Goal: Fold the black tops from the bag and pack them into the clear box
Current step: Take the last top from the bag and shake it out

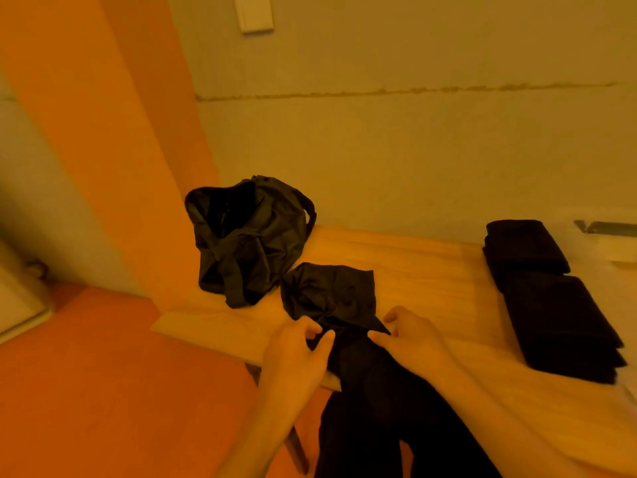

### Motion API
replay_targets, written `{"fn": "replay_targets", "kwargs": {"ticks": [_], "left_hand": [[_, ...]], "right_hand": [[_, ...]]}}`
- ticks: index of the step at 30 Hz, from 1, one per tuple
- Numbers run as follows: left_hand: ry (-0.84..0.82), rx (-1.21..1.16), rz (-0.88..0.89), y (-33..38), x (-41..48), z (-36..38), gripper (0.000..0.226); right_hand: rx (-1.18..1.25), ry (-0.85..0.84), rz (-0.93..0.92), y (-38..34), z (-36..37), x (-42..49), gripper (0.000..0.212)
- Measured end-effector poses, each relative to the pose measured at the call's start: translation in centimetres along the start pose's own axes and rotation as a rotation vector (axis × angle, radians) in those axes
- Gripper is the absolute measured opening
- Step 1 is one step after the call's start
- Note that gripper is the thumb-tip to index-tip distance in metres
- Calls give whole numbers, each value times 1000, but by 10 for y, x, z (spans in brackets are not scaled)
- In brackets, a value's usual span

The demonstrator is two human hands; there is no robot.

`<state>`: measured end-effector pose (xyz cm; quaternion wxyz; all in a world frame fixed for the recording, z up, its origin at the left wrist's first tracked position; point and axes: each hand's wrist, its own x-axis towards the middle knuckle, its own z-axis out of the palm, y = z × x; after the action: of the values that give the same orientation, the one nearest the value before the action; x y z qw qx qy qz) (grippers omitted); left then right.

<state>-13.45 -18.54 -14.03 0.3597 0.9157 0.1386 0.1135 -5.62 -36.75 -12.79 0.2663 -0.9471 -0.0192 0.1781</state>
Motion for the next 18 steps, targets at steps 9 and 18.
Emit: {"fn": "replay_targets", "kwargs": {"ticks": [9, 18], "left_hand": [[78, 91, -38, 1, 95, 21, 20], [85, -1153, -400, 7, 94, 14, 16]], "right_hand": [[239, 115, 36, -13, -4, 55, 46], [205, 110, -79, -22, 5, 83, 23]]}}
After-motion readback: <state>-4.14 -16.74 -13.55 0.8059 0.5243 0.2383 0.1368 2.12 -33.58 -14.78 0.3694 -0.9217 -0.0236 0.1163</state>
